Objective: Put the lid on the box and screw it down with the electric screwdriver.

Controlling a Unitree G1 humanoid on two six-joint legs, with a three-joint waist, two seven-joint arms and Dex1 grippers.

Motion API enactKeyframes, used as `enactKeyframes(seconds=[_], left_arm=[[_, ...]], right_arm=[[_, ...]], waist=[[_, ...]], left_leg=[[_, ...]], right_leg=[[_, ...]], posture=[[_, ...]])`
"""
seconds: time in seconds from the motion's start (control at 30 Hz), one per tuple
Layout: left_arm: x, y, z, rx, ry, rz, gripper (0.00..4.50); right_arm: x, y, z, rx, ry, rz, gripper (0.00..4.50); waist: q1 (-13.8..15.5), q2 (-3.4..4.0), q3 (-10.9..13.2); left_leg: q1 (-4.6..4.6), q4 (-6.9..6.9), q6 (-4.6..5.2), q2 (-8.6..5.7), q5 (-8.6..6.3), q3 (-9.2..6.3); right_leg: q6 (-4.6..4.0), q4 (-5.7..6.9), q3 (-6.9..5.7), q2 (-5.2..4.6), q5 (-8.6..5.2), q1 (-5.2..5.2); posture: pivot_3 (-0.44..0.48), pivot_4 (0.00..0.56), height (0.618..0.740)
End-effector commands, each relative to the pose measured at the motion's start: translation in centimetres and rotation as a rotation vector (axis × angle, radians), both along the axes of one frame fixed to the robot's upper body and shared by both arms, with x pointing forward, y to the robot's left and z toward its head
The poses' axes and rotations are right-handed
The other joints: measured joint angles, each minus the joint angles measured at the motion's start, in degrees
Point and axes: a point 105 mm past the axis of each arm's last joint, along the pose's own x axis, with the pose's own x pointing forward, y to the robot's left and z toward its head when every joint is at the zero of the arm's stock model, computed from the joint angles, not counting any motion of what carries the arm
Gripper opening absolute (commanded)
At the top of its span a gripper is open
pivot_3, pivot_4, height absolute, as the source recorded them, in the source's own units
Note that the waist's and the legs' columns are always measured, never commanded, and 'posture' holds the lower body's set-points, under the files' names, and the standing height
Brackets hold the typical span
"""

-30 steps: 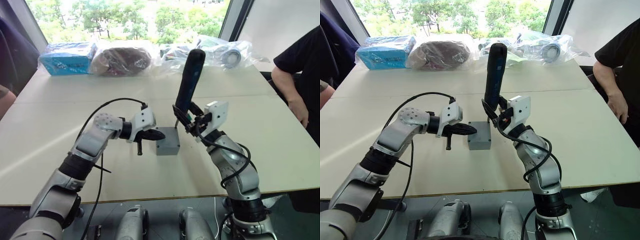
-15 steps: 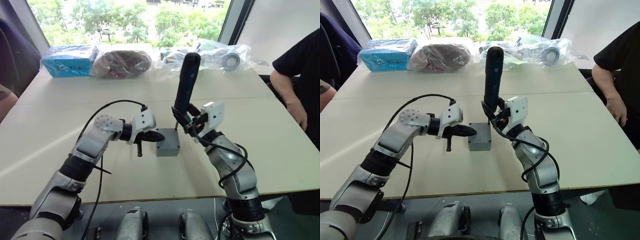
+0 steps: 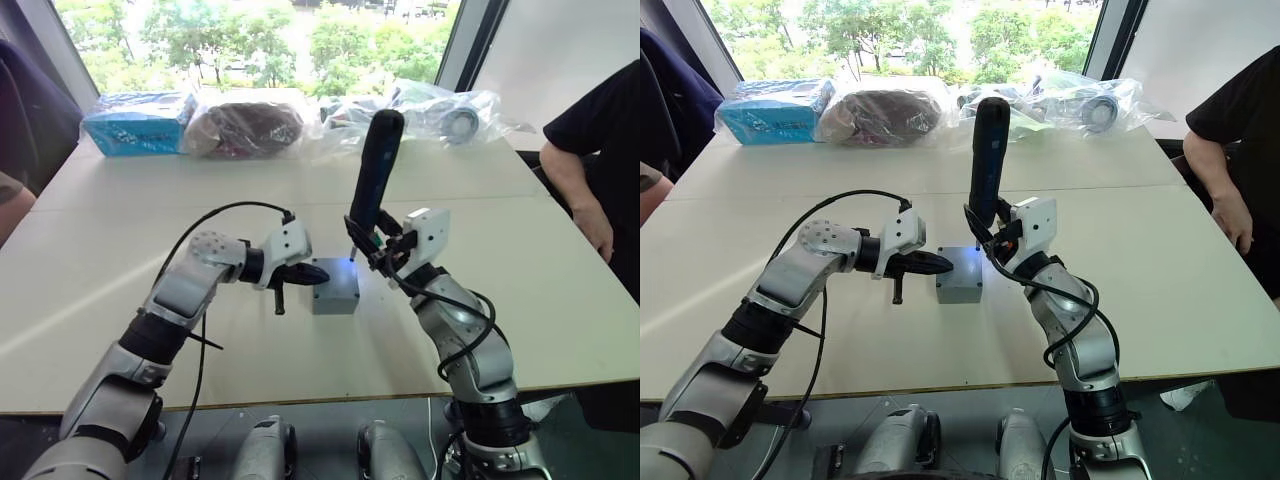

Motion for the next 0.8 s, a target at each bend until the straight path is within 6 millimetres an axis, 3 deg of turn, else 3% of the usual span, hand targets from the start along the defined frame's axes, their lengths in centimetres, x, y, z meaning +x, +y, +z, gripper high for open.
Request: enactKeyframes(seconds=[0.03,0.3,0.47,0.57,0.63,0.7,0.8], left_arm=[[-0.3,-0.2,-0.2,0.007,-0.004,-0.012,0.0],[-0.4,-0.3,-0.9,0.004,0.012,-0.009,0.0],[-0.2,-0.4,-1.2,-0.024,0.038,0.012,0.0],[0.0,-0.4,-1.2,-0.039,0.047,0.026,0.0],[0.7,-0.3,-1.2,-0.054,0.014,0.072,0.0],[1.9,-0.1,-0.3,-0.109,-0.053,0.159,0.0],[1.9,-0.3,2.3,-0.247,0.011,0.171,0.0]], right_arm=[[0.0,-0.3,-4.9,-0.064,0.18,-0.007,1.76],[0.2,-0.6,-0.8,-0.045,0.044,0.001,1.76],[-0.9,-1.2,7.9,-0.016,-0.215,0.009,1.76],[-1.5,-1.5,10.2,0.014,-0.238,0.023,1.76],[-1.7,-2.4,13.2,0.087,-0.258,0.01,1.76],[-1.1,-4.3,15.4,0.147,-0.184,-0.025,1.76],[-0.2,-7.1,14.0,0.093,0.101,-0.032,1.76]], waist=[[0.01,0.0,0.0],[0.16,0.01,0.0],[0.49,0.12,0.12],[0.43,0.15,0.17],[0.34,0.22,0.22],[0.31,0.3,0.3],[0.48,0.21,0.36]], left_leg=[[0.01,-0.01,0.0,0.0,0.0,0.0],[0.01,-0.04,-0.01,-0.03,-0.01,0.0],[-0.25,-0.04,-0.01,-0.08,-0.01,0.02],[-0.57,-0.03,-0.03,-0.1,0.03,0.02],[-0.57,-0.04,-0.02,-0.1,0.03,0.03],[-0.57,-0.05,-0.02,-0.1,0.03,0.03],[-0.59,-0.07,-0.02,-0.08,0.03,0.02]], right_leg=[[0.0,0.0,0.0,-0.01,0.0,0.0],[-0.02,-0.04,-0.07,-0.19,-0.01,-0.04],[-0.03,-0.05,-0.06,-0.26,0.0,-0.22],[-0.06,-0.03,-0.06,-0.27,0.04,-0.34],[-0.05,-0.04,-0.06,-0.26,0.04,-0.33],[-0.04,-0.04,-0.06,-0.26,0.05,-0.35],[-0.04,-0.04,-0.09,-0.3,0.05,-0.36]], posture=[[0.0,0.15,0.74],[0.0,0.15,0.74],[0.0,0.15,0.74],[0.0,0.15,0.74],[0.0,0.15,0.74],[0.0,0.15,0.74],[0.0,0.15,0.74]])
